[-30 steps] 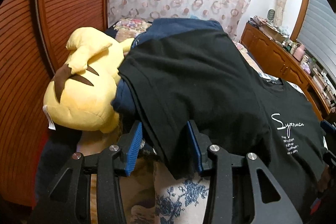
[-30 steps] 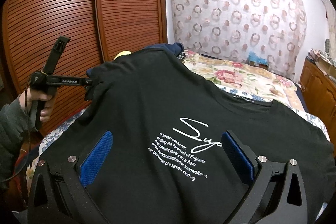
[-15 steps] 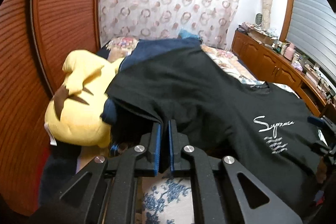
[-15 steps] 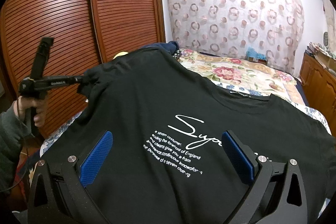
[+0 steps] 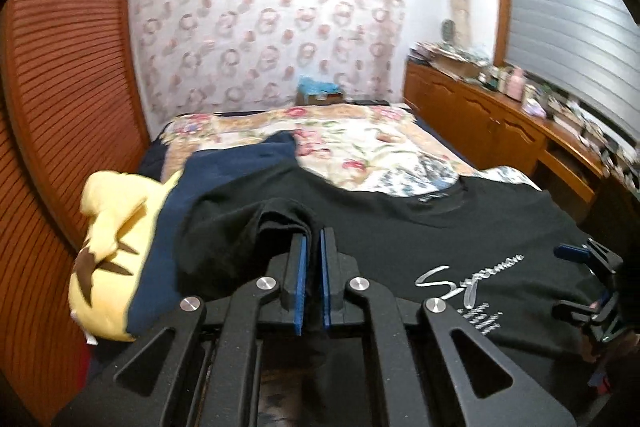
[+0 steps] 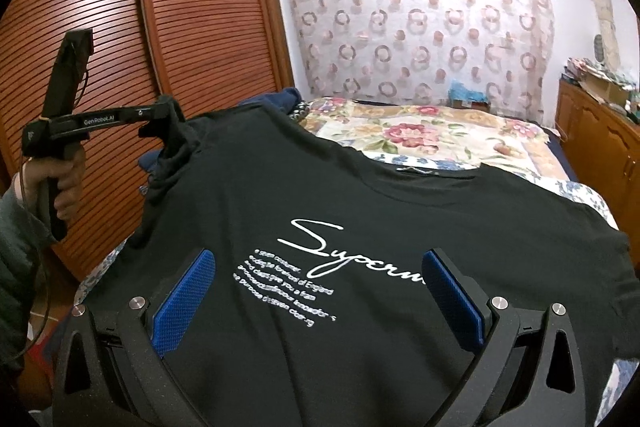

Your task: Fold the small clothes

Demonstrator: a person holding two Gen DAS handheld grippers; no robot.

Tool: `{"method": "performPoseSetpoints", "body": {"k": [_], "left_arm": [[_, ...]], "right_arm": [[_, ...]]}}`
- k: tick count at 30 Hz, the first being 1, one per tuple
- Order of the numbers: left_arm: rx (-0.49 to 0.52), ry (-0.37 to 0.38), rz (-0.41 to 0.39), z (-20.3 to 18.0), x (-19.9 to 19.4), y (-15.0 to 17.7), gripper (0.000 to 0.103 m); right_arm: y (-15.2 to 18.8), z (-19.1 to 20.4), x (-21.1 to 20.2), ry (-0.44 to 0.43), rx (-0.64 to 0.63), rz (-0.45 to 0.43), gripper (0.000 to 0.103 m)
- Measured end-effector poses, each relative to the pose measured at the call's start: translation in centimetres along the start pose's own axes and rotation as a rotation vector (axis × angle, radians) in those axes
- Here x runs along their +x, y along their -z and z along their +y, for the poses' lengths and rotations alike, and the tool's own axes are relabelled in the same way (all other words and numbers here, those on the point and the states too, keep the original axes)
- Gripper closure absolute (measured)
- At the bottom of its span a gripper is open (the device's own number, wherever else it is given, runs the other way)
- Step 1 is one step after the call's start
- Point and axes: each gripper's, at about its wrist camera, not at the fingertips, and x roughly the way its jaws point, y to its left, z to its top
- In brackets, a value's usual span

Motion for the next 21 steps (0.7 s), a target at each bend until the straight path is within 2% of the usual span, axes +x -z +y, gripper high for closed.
{"method": "performPoseSetpoints", "body": {"k": [3,6,9,13,18,19,21], "left_arm": [[0.038,0.052,0.02,-2.1,0.2,0.4,0.096],[0.056,0.051,0.052,-3.1,0.6,1.3,0.093],[0.047,0.056,0.064,-3.1,0.2,1.9,0.081],[0.019,0.072,0.027,-2.6,-1.6,2.5,0.062],[-0.004,0.034,-0.013,-1.5,-3.3,3.0,0.059],[-0.008,0.026,-0.022,-1.2,-3.7,3.1,0.056],[-0.021,0.019,-0.039,-0.7,-4.2,3.3,0.038]], "right_arm": [[0.2,0.5,-0.1,0.006,0.002,-0.001,0.0],[0.4,0.9,-0.1,0.01,0.002,0.002,0.0],[0.0,0.7,0.0,0.011,0.007,0.007,0.0],[-0.3,1.0,0.3,0.015,0.002,0.019,0.0],[-1.2,1.6,0.5,0.007,-0.037,0.024,0.0],[-1.5,1.7,0.5,0.0,-0.05,0.023,0.001],[-2.2,1.9,0.9,-0.03,-0.069,0.025,0.002]]}}
